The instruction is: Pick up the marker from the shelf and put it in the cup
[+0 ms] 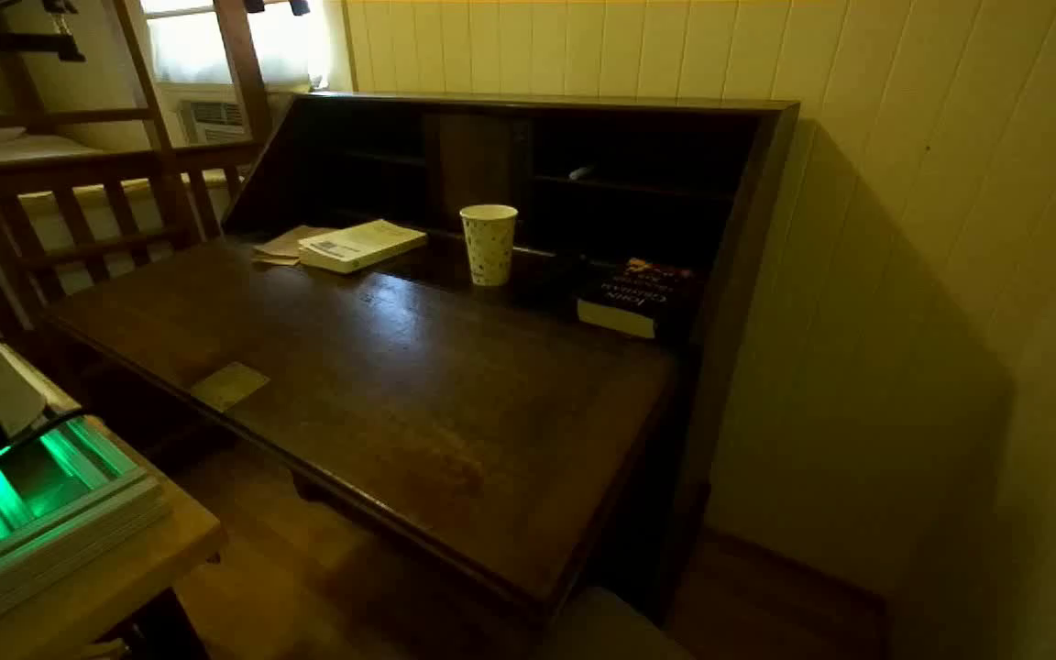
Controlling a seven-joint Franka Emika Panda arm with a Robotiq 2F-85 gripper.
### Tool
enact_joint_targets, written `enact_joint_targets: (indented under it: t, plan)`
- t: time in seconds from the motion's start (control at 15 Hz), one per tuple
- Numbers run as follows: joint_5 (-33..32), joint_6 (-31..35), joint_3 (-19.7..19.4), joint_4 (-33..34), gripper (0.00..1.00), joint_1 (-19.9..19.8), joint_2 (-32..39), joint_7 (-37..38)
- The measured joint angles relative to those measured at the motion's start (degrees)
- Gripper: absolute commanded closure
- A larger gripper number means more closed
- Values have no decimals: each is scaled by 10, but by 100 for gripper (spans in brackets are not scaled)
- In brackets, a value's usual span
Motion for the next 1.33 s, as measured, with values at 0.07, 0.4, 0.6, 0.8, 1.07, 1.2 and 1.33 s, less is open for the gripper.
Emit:
enact_joint_targets:
  t: [0.07,0.4,0.6,0.8,1.07,1.2,1.33]
  plan:
    - [0,0,0,0,0,0,0,0]
    - [0,0,0,0,0,0,0,0]
    - [-2,8,1,0,0,-4,2,3]
    - [-3,51,-4,-1,0,-23,16,3]
    - [-3,123,-25,-1,0,-40,47,-1]
    - [-3,165,-36,-1,0,-47,73,-2]
    - [-3,214,-49,0,0,-50,103,-9]
